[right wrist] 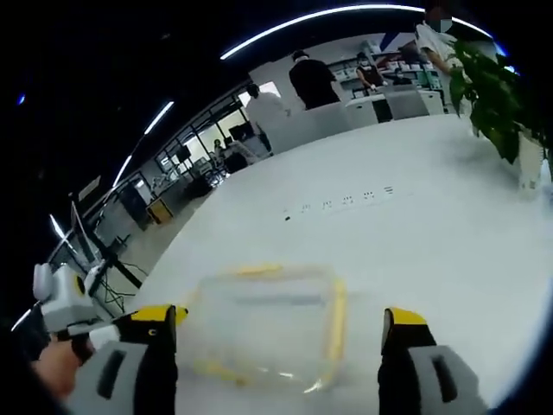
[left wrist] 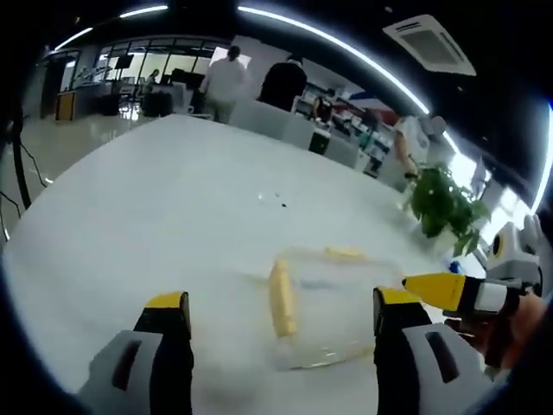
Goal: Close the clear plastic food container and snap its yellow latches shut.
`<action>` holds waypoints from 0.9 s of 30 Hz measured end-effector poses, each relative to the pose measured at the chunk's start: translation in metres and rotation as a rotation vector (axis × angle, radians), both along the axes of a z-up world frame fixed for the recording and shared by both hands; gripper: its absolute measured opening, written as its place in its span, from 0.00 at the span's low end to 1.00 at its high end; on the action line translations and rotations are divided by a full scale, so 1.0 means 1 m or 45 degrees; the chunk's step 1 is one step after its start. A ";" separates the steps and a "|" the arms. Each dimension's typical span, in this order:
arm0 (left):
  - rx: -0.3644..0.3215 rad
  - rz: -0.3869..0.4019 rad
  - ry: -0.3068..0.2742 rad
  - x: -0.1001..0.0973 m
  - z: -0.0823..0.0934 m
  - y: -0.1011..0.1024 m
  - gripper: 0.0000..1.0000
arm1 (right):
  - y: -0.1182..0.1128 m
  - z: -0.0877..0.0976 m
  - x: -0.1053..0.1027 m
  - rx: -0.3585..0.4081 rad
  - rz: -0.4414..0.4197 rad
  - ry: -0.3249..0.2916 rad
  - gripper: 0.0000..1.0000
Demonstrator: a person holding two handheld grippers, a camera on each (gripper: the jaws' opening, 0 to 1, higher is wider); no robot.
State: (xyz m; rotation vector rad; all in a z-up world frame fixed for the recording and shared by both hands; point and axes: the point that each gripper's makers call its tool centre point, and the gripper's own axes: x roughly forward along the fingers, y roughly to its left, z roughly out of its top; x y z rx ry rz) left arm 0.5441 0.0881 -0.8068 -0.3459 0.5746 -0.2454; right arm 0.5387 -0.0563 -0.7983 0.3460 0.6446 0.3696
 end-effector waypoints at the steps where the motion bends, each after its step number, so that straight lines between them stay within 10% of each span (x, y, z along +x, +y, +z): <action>1: -0.019 -0.006 -0.003 -0.002 0.002 0.000 0.96 | -0.001 0.003 -0.005 0.005 0.000 0.004 1.00; 13: -0.018 -0.132 -0.050 -0.061 0.024 -0.004 0.99 | 0.002 0.039 -0.086 -0.015 0.029 -0.052 1.00; 27: 0.120 -0.274 -0.086 -0.174 0.056 0.040 0.98 | 0.010 0.074 -0.187 -0.092 0.218 -0.147 1.00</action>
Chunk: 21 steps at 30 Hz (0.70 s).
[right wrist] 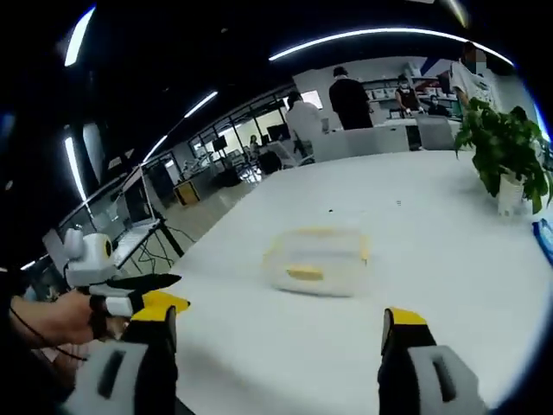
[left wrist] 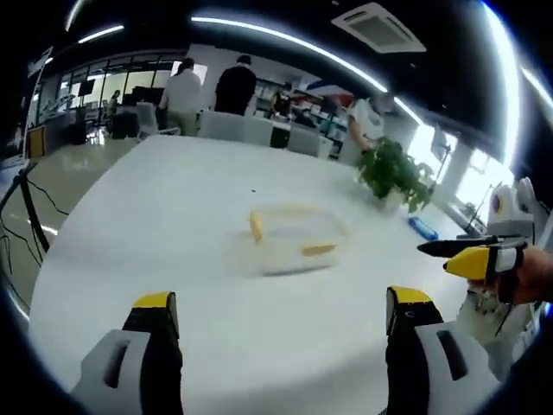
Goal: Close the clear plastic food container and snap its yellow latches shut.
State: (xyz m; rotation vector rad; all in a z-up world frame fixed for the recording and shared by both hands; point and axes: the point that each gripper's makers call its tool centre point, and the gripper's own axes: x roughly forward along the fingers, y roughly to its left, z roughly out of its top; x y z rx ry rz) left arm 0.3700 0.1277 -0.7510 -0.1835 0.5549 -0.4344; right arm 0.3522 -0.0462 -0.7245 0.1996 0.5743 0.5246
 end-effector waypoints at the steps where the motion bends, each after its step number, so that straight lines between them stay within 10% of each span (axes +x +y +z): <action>1: 0.019 -0.012 0.013 -0.010 -0.001 0.005 0.99 | 0.000 0.001 -0.008 -0.006 0.009 -0.006 1.00; 16: 0.046 -0.068 -0.008 -0.091 0.022 0.065 0.97 | -0.015 0.012 -0.078 0.043 0.045 -0.039 1.00; 21: 0.075 -0.061 -0.046 -0.106 0.022 0.076 0.99 | -0.028 0.010 -0.099 -0.132 0.083 -0.129 0.98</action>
